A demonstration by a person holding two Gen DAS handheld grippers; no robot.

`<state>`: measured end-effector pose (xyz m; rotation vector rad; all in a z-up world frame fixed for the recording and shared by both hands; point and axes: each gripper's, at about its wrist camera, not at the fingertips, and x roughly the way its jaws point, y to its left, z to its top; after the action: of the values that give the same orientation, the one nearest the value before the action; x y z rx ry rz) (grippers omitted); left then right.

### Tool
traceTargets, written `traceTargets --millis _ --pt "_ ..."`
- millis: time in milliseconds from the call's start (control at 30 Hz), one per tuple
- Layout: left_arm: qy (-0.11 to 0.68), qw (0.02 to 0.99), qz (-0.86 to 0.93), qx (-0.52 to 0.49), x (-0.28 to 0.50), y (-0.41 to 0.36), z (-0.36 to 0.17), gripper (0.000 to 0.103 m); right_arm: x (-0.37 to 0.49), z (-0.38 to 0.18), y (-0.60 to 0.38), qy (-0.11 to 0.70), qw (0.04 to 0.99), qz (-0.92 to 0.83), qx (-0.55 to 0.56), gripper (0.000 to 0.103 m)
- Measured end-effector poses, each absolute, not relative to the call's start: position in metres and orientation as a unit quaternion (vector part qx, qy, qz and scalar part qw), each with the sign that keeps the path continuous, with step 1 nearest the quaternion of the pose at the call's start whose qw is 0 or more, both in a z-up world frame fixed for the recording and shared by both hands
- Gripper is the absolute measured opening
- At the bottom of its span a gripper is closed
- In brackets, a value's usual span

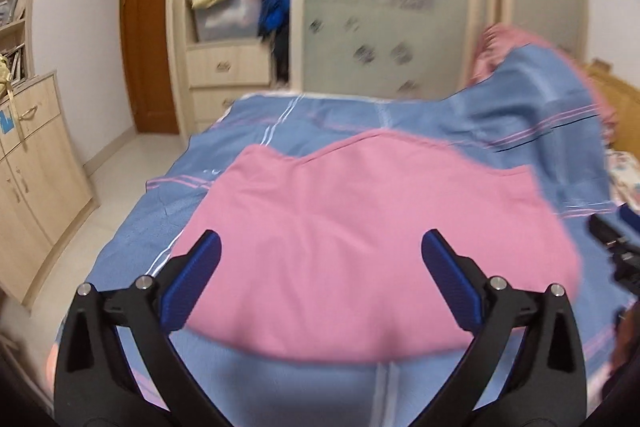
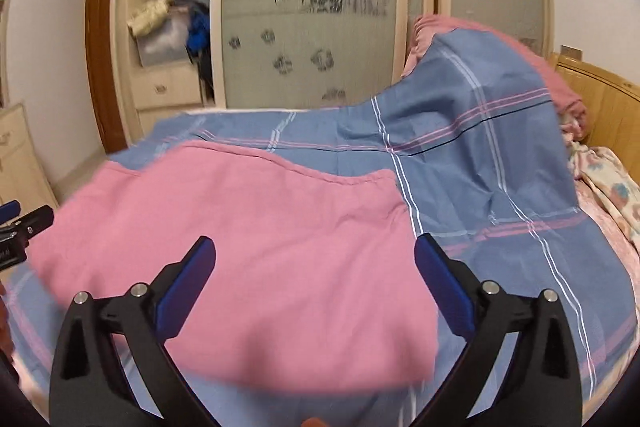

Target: Fold large clothes

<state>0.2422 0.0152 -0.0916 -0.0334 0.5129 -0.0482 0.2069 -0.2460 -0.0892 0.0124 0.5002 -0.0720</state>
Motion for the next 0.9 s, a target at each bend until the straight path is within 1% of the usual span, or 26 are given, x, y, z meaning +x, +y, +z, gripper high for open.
traceTargets --millis 133,333,433,533,733,900 --pt "0.210 0.977 -0.035 -0.005 0.174 0.008 -0.055 0.101 0.147 -0.065 -0.239 0.216 0.974 -0.069 0.023 0.102" --pt "0.169 0.984 -0.048 -0.012 0.077 0.006 -0.007 0.101 0.066 -0.026 -0.227 0.186 0.977 -0.105 0.023 0.102" --pt "0.142 0.989 -0.042 -0.009 0.029 0.005 0.009 0.101 0.032 -0.006 -0.224 0.166 0.978 -0.125 0.018 0.102" --pt "0.131 0.991 -0.031 -0.006 -0.009 0.003 0.019 0.101 0.006 0.009 -0.217 0.165 0.976 -0.145 0.008 0.102" --pt "0.131 0.991 -0.009 -0.005 -0.061 0.004 0.027 0.101 -0.031 0.017 -0.193 0.172 0.977 -0.123 -0.005 0.102" --pt "0.147 0.989 -0.007 -0.004 -0.073 0.013 0.028 0.101 -0.040 0.015 -0.184 0.180 0.978 -0.107 -0.004 0.102"
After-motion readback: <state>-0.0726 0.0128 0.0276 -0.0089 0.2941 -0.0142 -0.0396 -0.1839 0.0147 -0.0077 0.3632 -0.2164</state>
